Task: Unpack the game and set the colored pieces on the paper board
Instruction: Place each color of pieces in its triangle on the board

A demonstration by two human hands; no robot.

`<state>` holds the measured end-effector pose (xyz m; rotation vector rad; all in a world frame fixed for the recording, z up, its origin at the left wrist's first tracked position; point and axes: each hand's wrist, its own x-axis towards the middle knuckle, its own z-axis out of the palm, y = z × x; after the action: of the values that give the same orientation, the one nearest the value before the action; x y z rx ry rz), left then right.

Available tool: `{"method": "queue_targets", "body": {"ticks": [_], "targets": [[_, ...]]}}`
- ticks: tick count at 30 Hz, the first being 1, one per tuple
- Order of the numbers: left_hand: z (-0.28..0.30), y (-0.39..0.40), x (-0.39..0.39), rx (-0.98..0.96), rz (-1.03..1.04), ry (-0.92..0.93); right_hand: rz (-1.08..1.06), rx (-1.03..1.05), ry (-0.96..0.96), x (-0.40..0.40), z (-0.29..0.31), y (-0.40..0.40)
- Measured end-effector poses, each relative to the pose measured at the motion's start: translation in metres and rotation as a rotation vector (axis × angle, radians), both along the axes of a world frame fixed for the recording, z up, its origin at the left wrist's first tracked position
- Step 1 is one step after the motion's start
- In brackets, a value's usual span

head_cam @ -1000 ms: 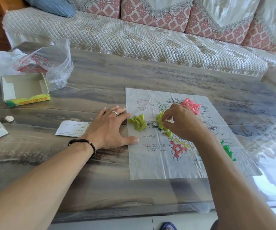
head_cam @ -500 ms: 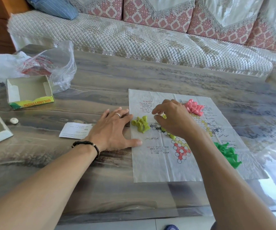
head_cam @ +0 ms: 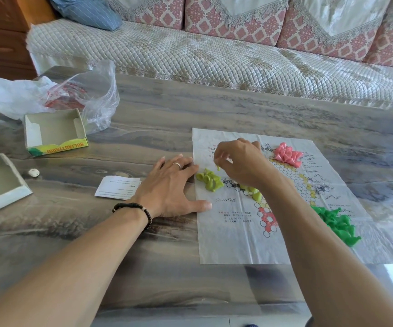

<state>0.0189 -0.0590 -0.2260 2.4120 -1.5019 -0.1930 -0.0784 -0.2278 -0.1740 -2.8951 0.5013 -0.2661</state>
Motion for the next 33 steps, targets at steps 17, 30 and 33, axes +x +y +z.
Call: {"method": "queue_targets", "body": {"ticks": [17, 30, 33], "targets": [[0.000, 0.001, 0.000, 0.009, -0.014, 0.003, -0.070, 0.114, -0.036, -0.058, 0.022, -0.006], [0.001, 0.002, 0.000, 0.003, -0.016, 0.002, -0.083, 0.046, 0.046, -0.072, 0.022, 0.003], [0.001, 0.001, 0.000, 0.004, -0.016, 0.002, -0.082, 0.027, 0.074, -0.072, 0.020, 0.003]]}}
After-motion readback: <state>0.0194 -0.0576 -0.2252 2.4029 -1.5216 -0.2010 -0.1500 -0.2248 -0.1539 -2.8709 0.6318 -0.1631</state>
